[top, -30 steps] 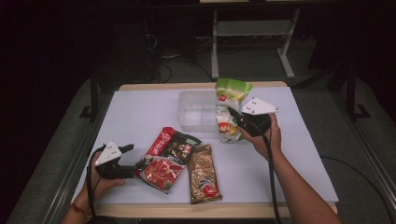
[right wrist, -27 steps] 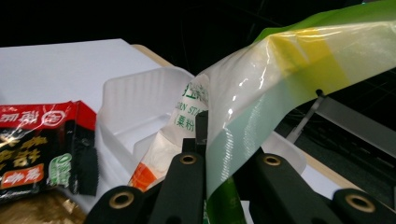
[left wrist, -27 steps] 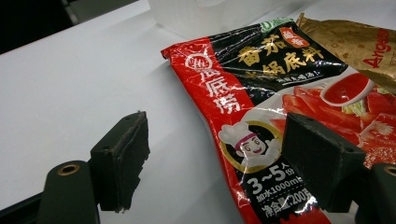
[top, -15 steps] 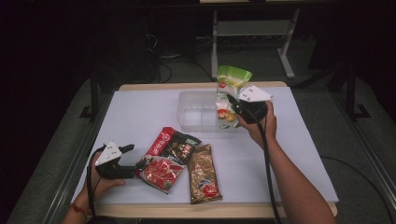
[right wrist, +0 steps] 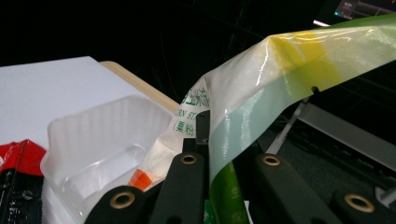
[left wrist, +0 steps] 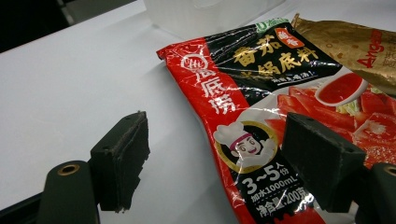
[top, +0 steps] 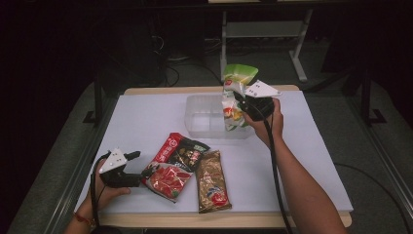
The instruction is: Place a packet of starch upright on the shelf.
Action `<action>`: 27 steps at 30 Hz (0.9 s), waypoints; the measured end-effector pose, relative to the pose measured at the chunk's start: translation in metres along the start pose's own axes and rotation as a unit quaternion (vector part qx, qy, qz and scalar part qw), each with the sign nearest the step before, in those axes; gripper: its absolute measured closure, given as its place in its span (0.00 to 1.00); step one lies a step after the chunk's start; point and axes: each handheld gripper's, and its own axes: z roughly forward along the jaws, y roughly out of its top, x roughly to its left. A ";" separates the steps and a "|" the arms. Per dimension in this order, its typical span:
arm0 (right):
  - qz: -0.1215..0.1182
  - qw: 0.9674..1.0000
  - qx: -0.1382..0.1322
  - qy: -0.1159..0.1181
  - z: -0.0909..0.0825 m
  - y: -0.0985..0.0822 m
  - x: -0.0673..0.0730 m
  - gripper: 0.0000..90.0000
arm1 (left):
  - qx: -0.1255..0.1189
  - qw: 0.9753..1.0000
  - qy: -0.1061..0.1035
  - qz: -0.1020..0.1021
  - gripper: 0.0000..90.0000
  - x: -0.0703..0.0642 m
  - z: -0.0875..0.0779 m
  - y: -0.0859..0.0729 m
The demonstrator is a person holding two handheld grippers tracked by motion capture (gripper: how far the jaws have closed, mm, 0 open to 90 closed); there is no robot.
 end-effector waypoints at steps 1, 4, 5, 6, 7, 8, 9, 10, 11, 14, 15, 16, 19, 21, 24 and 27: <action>0.000 1.000 -0.001 0.000 0.000 0.002 0.000 0.95 | -0.001 1.000 0.000 -0.001 0.25 0.000 0.000 0.000; 0.000 1.000 -0.002 -0.003 0.002 0.004 -0.002 0.95 | -0.001 1.000 -0.001 0.000 0.25 0.000 0.000 0.000; -0.001 1.000 -0.001 -0.006 0.004 0.005 -0.002 0.95 | 0.000 1.000 -0.001 0.000 0.25 0.000 0.000 0.000; -0.003 1.000 0.000 -0.009 0.005 0.005 -0.002 0.95 | -0.001 1.000 -0.001 0.000 0.25 -0.001 0.000 0.000; -0.005 1.000 0.001 -0.012 0.007 0.005 -0.003 0.95 | -0.001 1.000 -0.002 0.000 0.25 -0.001 0.000 0.000; -0.009 1.000 0.002 -0.016 0.009 0.005 -0.003 0.95 | -0.001 1.000 -0.002 0.000 0.25 -0.001 0.000 0.000; -0.012 1.000 0.003 -0.019 0.010 0.005 -0.003 0.95 | -0.002 1.000 -0.002 0.000 0.25 -0.001 0.000 0.000; -0.016 1.000 0.004 -0.023 0.012 0.005 -0.003 0.95 | -0.001 1.000 -0.002 -0.001 0.25 -0.001 0.000 0.000; -0.018 0.999 0.005 -0.026 0.014 0.005 -0.003 0.95 | -0.001 1.000 -0.002 -0.001 0.25 0.000 0.000 0.000; -0.020 0.999 0.007 -0.031 0.019 0.004 -0.005 0.95 | -0.005 1.000 -0.002 -0.002 0.25 0.000 0.000 0.000; -0.020 0.999 0.008 -0.034 0.021 0.003 -0.006 0.95 | -0.005 1.000 -0.002 -0.003 0.25 0.000 -0.001 0.000; -0.022 0.999 0.010 -0.038 0.024 0.003 -0.007 0.95 | -0.006 1.000 -0.001 -0.003 0.25 0.000 -0.001 0.000; -0.027 0.998 0.015 -0.049 0.032 0.002 -0.011 0.95 | -0.006 1.000 -0.002 -0.004 0.25 0.000 -0.001 0.001; -0.028 0.998 0.019 -0.057 0.039 0.001 -0.013 0.95 | -0.004 1.000 -0.002 -0.004 0.25 0.000 -0.001 0.000; -0.024 0.997 0.023 -0.068 0.047 -0.002 -0.017 0.95 | -0.004 1.000 -0.002 -0.006 0.25 0.000 -0.001 0.000; -0.026 0.996 0.030 -0.079 0.056 -0.007 -0.017 0.95 | -0.005 1.000 -0.002 -0.007 0.25 0.001 -0.001 -0.001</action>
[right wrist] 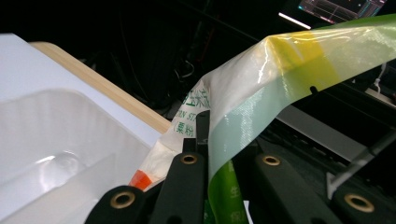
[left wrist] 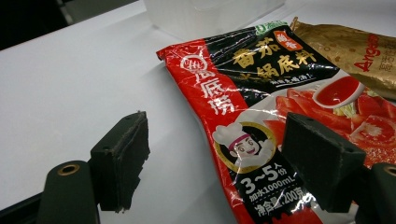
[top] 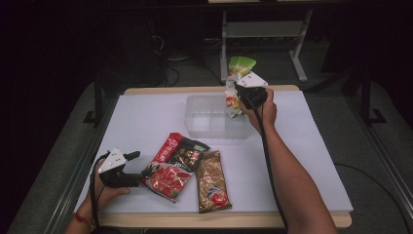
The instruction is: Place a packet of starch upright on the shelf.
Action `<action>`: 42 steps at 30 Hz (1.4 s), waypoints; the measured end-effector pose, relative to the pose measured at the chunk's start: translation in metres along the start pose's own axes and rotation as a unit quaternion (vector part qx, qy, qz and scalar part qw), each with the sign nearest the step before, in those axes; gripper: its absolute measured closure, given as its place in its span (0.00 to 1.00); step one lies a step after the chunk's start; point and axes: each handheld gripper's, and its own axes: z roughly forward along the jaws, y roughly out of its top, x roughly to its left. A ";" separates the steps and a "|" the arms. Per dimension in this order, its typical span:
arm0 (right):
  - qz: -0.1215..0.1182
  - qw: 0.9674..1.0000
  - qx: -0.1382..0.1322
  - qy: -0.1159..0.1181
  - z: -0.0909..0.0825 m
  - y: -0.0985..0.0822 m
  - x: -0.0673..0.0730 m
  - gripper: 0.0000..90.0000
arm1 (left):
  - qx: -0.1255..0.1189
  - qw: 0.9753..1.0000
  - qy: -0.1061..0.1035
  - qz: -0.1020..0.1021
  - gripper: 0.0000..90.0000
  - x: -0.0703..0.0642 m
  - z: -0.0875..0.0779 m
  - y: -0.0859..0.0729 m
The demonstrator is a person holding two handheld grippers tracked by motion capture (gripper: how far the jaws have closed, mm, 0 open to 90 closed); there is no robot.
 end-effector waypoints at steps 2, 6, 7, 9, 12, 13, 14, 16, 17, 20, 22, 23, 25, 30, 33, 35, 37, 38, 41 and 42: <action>-0.003 1.000 0.005 -0.006 0.005 -0.003 0.002 0.95 | -0.001 1.000 -0.001 -0.001 0.25 0.000 0.000 0.000; 0.009 1.000 0.004 -0.010 0.012 -0.007 0.004 0.95 | 0.001 1.000 -0.003 0.000 0.25 0.001 0.001 -0.001; 0.009 1.000 0.004 -0.011 0.013 -0.007 0.005 0.95 | 0.000 1.000 -0.003 -0.001 0.25 0.001 0.001 -0.001; 0.006 1.000 0.002 -0.015 0.014 -0.006 0.007 0.95 | 0.000 1.000 -0.003 -0.001 0.25 0.001 0.001 0.000; 0.007 1.000 0.001 -0.020 0.015 -0.006 0.011 0.95 | 0.000 1.000 -0.003 0.002 0.25 0.000 0.000 0.000; 0.009 1.000 0.001 -0.018 0.015 -0.007 0.012 0.95 | 0.000 1.000 -0.003 0.003 0.25 0.000 0.000 0.000; 0.008 1.000 -0.002 -0.018 0.014 -0.008 0.013 0.95 | -0.001 1.000 -0.003 0.002 0.25 0.000 0.000 0.000; 0.003 1.000 -0.009 -0.019 0.013 -0.012 0.017 0.95 | 0.001 1.000 -0.004 0.002 0.25 0.000 0.001 0.000; 0.004 1.000 -0.010 -0.018 0.012 -0.014 0.018 0.95 | 0.002 1.000 -0.004 0.001 0.25 0.000 0.001 0.000; 0.009 1.000 -0.012 -0.017 0.011 -0.022 0.019 0.95 | 0.001 1.000 -0.005 0.003 0.25 -0.001 0.001 0.000; 0.013 1.000 -0.014 -0.015 0.010 -0.028 0.019 0.95 | 0.001 1.000 -0.005 0.002 0.25 -0.001 0.001 0.000; 0.021 1.000 -0.018 -0.012 0.009 -0.030 0.018 0.94 | 0.001 1.000 -0.005 0.002 0.25 -0.001 0.001 0.000; 0.025 0.999 -0.023 -0.007 0.006 -0.032 0.018 0.94 | 0.003 1.000 -0.005 0.003 0.25 0.000 0.001 0.000; 0.021 0.999 -0.024 0.014 -0.001 -0.037 0.019 0.92 | 0.003 1.000 -0.004 0.005 0.25 -0.001 0.001 0.000; 0.016 0.999 -0.018 0.027 -0.003 -0.042 0.018 0.92 | 0.003 1.000 -0.003 0.005 0.25 -0.002 0.001 0.000; 0.015 0.999 -0.015 0.036 -0.005 -0.046 0.019 0.91 | 0.004 1.000 -0.002 0.006 0.25 -0.002 0.001 0.001; 0.014 0.999 -0.016 0.037 -0.008 -0.049 0.019 0.91 | 0.005 1.000 -0.003 0.007 0.25 -0.001 0.001 0.001; 0.014 0.999 -0.014 0.040 -0.009 -0.050 0.018 0.91 | 0.006 1.000 -0.002 0.007 0.25 -0.001 0.001 0.001; 0.010 0.999 -0.009 0.048 -0.010 -0.055 0.018 0.90 | 0.005 1.000 -0.002 0.008 0.25 -0.002 0.002 0.001; 0.008 0.999 -0.009 0.050 -0.011 -0.056 0.019 0.89 | 0.006 1.000 -0.002 0.008 0.25 -0.002 0.001 0.001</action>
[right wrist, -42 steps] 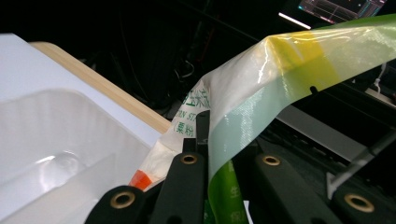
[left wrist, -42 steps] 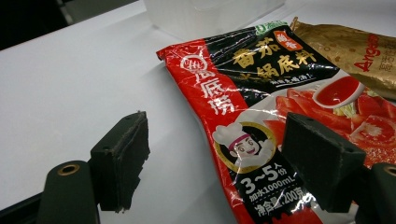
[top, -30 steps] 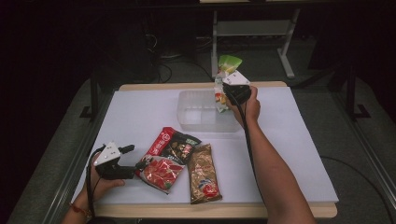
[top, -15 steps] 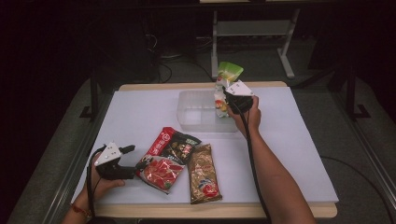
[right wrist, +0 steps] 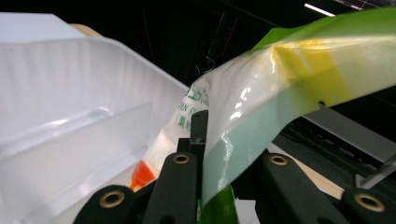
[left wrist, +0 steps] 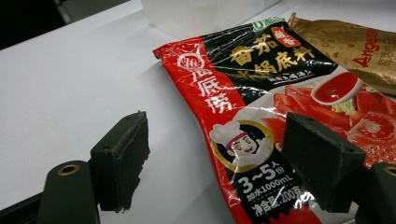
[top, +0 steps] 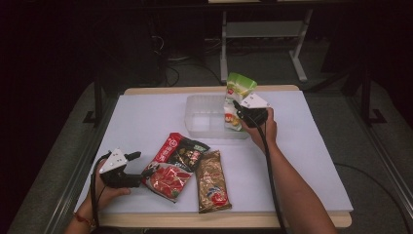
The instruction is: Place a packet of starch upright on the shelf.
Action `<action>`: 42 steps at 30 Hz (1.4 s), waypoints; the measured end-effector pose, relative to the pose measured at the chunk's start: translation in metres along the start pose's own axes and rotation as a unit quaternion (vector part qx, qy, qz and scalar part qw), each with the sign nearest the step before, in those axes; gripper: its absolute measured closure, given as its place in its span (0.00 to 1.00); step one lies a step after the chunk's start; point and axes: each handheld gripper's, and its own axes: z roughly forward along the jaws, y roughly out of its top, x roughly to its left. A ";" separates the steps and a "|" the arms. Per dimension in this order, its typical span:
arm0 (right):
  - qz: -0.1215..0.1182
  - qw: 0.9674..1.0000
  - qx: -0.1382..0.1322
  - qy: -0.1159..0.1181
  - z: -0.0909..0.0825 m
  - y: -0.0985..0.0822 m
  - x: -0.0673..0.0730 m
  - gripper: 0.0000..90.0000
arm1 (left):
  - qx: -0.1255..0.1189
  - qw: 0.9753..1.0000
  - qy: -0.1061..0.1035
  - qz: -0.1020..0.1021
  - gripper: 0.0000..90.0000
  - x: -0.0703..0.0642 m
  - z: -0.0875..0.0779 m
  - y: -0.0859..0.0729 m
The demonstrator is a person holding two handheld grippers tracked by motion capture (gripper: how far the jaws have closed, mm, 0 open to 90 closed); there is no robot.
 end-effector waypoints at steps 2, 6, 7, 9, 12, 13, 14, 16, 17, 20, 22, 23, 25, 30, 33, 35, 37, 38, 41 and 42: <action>0.002 1.000 -0.001 0.005 -0.002 -0.002 -0.001 0.89 | 0.000 1.000 0.000 0.000 0.25 0.000 0.000 0.000; -0.006 1.000 0.003 0.013 -0.006 -0.006 -0.001 0.91 | 0.001 1.000 0.000 0.001 0.25 0.000 0.000 0.000; -0.010 1.000 0.005 0.015 -0.006 -0.007 -0.001 0.91 | 0.001 1.000 0.000 0.001 0.25 0.000 0.000 0.000; -0.012 1.000 0.005 0.020 -0.008 -0.010 -0.001 0.91 | 0.002 1.000 0.000 0.001 0.25 0.000 0.000 0.000; -0.025 0.999 0.009 0.021 -0.010 -0.012 0.001 0.91 | 0.001 1.000 0.000 0.000 0.25 0.000 0.000 0.000; -0.028 0.999 0.010 0.022 -0.011 -0.013 0.001 0.91 | 0.001 1.000 -0.001 0.000 0.25 -0.001 0.001 0.000; -0.029 0.999 0.011 0.021 -0.011 -0.013 0.002 0.91 | 0.001 1.000 -0.001 0.000 0.25 -0.001 0.001 0.000; -0.033 0.999 0.014 0.021 -0.012 -0.014 0.003 0.92 | 0.002 1.000 -0.001 0.001 0.25 -0.001 0.001 0.000; -0.034 0.999 0.015 0.021 -0.012 -0.015 0.004 0.92 | 0.002 1.000 -0.001 0.001 0.25 -0.001 0.001 0.000; -0.039 0.999 0.019 0.019 -0.012 -0.016 0.005 0.91 | 0.001 1.000 -0.001 -0.002 0.25 -0.001 0.000 0.000; -0.037 0.999 0.022 0.020 -0.012 -0.016 0.005 0.91 | 0.000 1.000 0.000 -0.001 0.25 -0.001 0.000 0.000; -0.036 0.999 0.023 0.021 -0.012 -0.016 0.005 0.91 | -0.001 1.000 0.001 -0.001 0.25 0.000 -0.001 0.000; -0.035 0.999 0.026 0.021 -0.013 -0.016 0.005 0.90 | -0.003 1.000 0.002 -0.003 0.25 0.000 -0.001 0.001; -0.029 0.999 0.036 0.025 -0.015 -0.015 0.004 0.87 | -0.009 1.000 0.003 -0.008 0.25 0.001 -0.003 0.002; -0.027 0.998 0.042 0.029 -0.018 -0.014 0.003 0.83 | -0.010 1.000 0.002 -0.007 0.25 0.000 -0.004 0.003; -0.028 0.998 0.044 0.030 -0.021 -0.014 0.003 0.81 | -0.012 1.000 -0.002 -0.008 0.25 0.000 -0.003 0.003; -0.024 0.998 0.043 0.034 -0.024 -0.013 0.002 0.79 | -0.010 1.000 -0.002 -0.009 0.25 0.000 -0.002 0.003; -0.023 0.998 0.041 0.036 -0.026 -0.013 0.001 0.79 | -0.010 1.000 -0.005 -0.008 0.25 0.000 -0.002 0.003; -0.020 0.998 0.042 0.037 -0.030 -0.012 0.001 0.78 | -0.010 1.000 -0.003 -0.008 0.25 -0.001 -0.002 0.003; -0.017 0.998 0.045 0.039 -0.032 -0.012 0.000 0.77 | -0.010 1.000 -0.002 -0.009 0.25 -0.001 -0.002 0.003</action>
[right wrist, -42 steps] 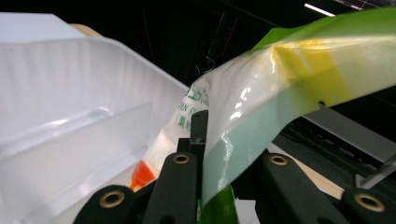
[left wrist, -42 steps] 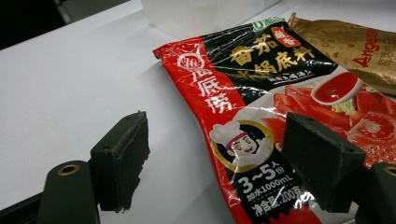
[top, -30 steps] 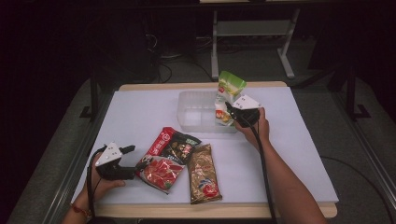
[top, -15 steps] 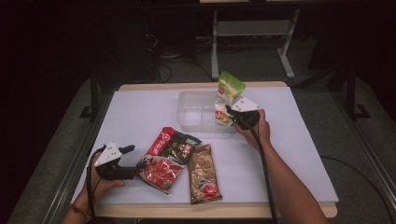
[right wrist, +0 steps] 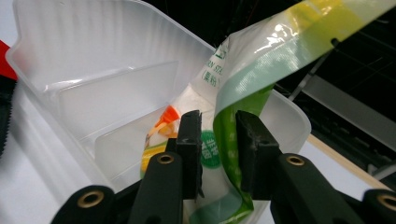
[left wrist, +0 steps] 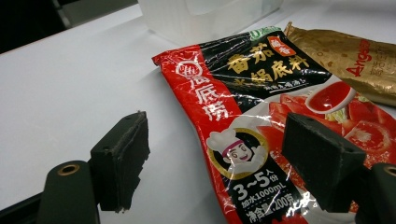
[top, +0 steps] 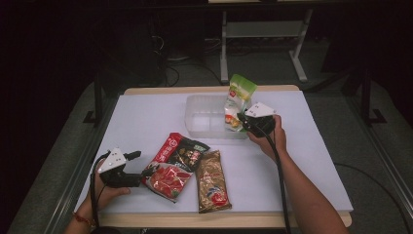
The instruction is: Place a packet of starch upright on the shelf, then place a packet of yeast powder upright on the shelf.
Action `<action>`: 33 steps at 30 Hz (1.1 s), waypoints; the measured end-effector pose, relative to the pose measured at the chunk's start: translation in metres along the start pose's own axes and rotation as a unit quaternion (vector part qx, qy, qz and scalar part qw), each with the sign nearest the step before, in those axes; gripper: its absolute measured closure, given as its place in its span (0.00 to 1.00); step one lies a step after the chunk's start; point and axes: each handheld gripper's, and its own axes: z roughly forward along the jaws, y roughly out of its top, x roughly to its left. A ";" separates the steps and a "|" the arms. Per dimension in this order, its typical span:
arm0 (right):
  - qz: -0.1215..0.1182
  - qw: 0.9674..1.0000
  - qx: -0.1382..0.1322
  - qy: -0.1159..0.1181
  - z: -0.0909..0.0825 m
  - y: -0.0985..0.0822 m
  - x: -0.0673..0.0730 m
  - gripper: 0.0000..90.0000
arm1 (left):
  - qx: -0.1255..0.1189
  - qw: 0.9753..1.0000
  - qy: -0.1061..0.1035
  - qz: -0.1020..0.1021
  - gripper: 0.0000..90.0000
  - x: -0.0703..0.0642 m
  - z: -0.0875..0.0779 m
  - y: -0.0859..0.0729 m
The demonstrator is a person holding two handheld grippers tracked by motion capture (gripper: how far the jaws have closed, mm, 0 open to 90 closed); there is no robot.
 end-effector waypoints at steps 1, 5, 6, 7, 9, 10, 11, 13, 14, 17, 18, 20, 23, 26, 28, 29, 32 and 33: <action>0.002 1.000 0.000 0.002 -0.003 0.000 0.000 0.76 | 0.001 1.000 0.001 0.001 0.25 0.000 0.000 0.000; 0.009 1.000 -0.002 0.009 -0.015 -0.002 -0.003 0.75 | 0.001 1.000 -0.002 0.004 0.25 -0.002 -0.002 0.000; 0.012 1.000 -0.004 0.011 -0.018 -0.003 -0.004 0.75 | -0.001 1.000 -0.003 0.003 0.25 -0.003 -0.002 0.000; 0.018 1.000 -0.006 0.012 -0.022 -0.004 -0.005 0.75 | 0.001 1.000 -0.003 0.005 0.25 -0.004 -0.001 0.000; 0.024 1.000 -0.006 0.017 -0.030 -0.006 -0.007 0.75 | 0.002 1.000 -0.009 0.007 0.25 -0.005 0.000 0.001; 0.026 0.999 -0.006 0.018 -0.033 -0.008 -0.008 0.75 | 0.003 1.000 -0.010 0.010 0.25 -0.006 0.001 0.001; 0.026 0.999 -0.005 0.019 -0.036 -0.009 -0.008 0.75 | 0.002 1.000 -0.011 0.011 0.25 -0.007 0.001 0.002; 0.021 1.000 -0.003 0.020 -0.043 -0.011 -0.008 0.74 | 0.002 1.000 -0.015 0.012 0.25 -0.007 0.002 0.002; 0.021 1.000 -0.003 0.019 -0.047 -0.012 -0.008 0.73 | 0.003 1.000 -0.016 0.012 0.25 -0.008 0.002 0.002; 0.028 0.999 -0.004 0.026 -0.055 -0.015 -0.007 0.72 | 0.002 1.000 -0.019 0.015 0.25 -0.009 0.002 0.003; 0.027 0.999 -0.003 0.028 -0.058 -0.017 -0.006 0.72 | 0.000 1.000 -0.020 0.013 0.25 -0.009 0.002 0.003; 0.028 0.999 0.003 0.036 -0.063 -0.019 -0.004 0.70 | 0.001 1.000 -0.021 0.011 0.25 -0.009 0.003 0.003; 0.028 0.998 0.010 0.054 -0.069 -0.023 0.001 0.66 | 0.007 1.000 -0.020 0.017 0.25 -0.010 0.004 0.002; 0.034 0.996 0.018 0.077 -0.074 -0.029 0.006 0.64 | 0.004 1.000 -0.019 0.016 0.25 -0.010 0.003 0.002; 0.035 0.995 0.022 0.090 -0.077 -0.031 0.011 0.61 | 0.008 1.000 -0.017 0.016 0.25 -0.010 0.003 0.002; 0.036 0.994 0.022 0.096 -0.079 -0.032 0.013 0.61 | 0.010 1.000 -0.015 0.017 0.25 -0.010 0.004 0.002; 0.050 0.991 0.021 0.126 -0.084 -0.037 0.020 0.59 | 0.011 1.000 -0.014 0.023 0.25 -0.012 0.003 0.003; 0.045 0.990 0.027 0.133 -0.084 -0.038 0.023 0.58 | 0.010 1.000 -0.013 0.022 0.25 -0.012 0.004 0.003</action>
